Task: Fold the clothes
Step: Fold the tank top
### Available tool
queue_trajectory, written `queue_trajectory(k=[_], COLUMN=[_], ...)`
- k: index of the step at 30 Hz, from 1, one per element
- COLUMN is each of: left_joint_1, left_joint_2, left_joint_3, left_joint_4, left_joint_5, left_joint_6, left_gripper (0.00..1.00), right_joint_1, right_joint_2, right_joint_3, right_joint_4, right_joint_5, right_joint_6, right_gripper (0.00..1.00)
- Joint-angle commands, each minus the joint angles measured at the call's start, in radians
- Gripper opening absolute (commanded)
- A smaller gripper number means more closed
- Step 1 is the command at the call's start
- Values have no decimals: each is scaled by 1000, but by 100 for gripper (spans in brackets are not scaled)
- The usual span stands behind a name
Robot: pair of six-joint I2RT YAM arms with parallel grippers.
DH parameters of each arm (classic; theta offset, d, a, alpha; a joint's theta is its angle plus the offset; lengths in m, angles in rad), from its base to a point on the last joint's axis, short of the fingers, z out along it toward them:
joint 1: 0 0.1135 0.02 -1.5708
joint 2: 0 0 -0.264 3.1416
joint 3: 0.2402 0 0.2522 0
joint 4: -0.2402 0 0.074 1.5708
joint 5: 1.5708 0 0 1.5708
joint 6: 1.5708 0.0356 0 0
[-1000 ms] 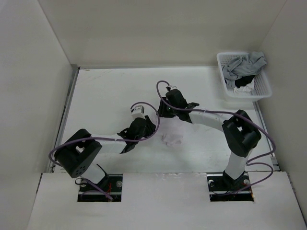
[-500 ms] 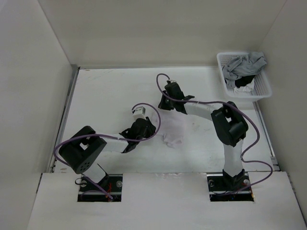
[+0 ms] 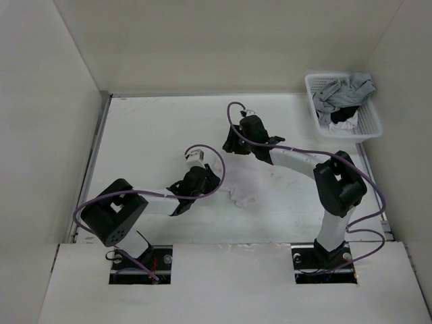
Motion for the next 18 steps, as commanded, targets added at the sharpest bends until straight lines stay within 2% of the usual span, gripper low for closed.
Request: queue_trajectory(k=[1, 3, 10, 12, 14, 16, 18], left_joint_1=[6, 6, 12, 15, 17, 17, 17], left_joint_2=[-24, -18, -1, 1, 4, 5, 5], left_joint_3=[-7, -10, -19, -20, -23, -29, -39], left_joint_4=[61, 73, 84, 87, 87, 87, 99], left_joint_5=[15, 17, 23, 31, 34, 35, 34], left_joint_6=[-11, -11, -18, -20, -20, -24, -35], left_gripper=[20, 20, 19, 19, 17, 15, 13], right_joint_1=[21, 21, 21, 21, 21, 18, 10], right_joint_2=[1, 34, 106, 110, 121, 135, 156], right_joint_3=[6, 21, 77, 77, 84, 95, 110], right_joint_4=[9, 12, -11, -7, 0, 1, 6], right_joint_5=[-1, -12, -33, -42, -42, -38, -29], right_joint_6=[-59, -58, -78, -73, -71, -67, -62], right_gripper=[52, 52, 38, 31, 17, 9, 6])
